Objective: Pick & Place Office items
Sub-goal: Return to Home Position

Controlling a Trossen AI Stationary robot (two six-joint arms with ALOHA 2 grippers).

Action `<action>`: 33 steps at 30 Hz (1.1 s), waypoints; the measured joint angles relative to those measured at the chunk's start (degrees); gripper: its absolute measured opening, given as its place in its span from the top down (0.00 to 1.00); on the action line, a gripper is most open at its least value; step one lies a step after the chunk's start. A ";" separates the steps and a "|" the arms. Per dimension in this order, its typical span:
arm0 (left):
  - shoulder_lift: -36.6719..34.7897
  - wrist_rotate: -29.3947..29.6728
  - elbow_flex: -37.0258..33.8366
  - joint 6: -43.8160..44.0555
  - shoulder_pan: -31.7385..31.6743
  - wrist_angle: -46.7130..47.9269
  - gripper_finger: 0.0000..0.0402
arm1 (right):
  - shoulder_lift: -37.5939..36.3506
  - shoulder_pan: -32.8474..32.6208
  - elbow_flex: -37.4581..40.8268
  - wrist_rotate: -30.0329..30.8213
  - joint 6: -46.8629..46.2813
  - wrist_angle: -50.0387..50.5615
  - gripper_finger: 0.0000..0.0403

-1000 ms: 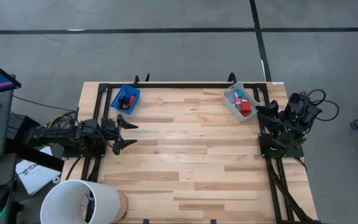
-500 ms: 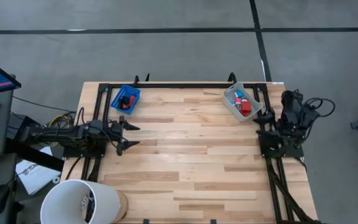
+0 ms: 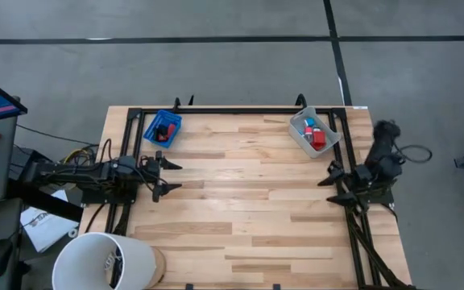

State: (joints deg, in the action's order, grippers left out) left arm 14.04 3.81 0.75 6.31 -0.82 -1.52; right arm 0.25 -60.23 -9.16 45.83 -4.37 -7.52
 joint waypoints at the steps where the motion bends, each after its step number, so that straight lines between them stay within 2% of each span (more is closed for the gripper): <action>1: 0.00 0.00 0.00 0.00 0.00 0.02 0.19 | 0.00 3.36 1.22 -3.95 -1.31 -0.23 0.39; 6: 0.00 0.00 0.00 0.00 0.00 0.00 0.19 | -0.07 22.91 8.71 -25.38 -8.55 -3.68 0.39; 10: 0.00 -0.01 0.00 0.00 0.00 0.02 0.19 | -0.07 35.78 8.69 -39.70 -10.72 -0.98 0.39; 12: -0.03 -0.02 0.00 0.00 0.00 0.02 0.19 | -0.07 41.00 8.71 -45.72 -9.41 -2.12 0.39; 16: 0.09 0.00 0.00 0.00 0.00 -0.25 0.19 | -0.11 50.34 8.74 -54.84 -6.52 3.56 0.39; 21: 0.11 -0.06 0.00 0.00 0.00 -0.32 0.19 | -0.11 55.95 8.76 -57.63 -1.75 4.82 0.39; 28: 0.33 -0.09 0.00 0.00 0.00 -0.92 0.19 | -0.09 56.55 8.76 -48.02 2.90 6.52 0.39; 33: 0.33 -0.07 0.00 0.00 0.00 -1.15 0.19 | 0.08 56.83 8.78 -45.81 0.71 6.76 0.39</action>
State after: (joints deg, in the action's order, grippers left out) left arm 14.37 3.75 0.75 6.31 -0.82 -2.67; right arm 0.33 -3.40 -0.38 0.01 -3.66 -0.76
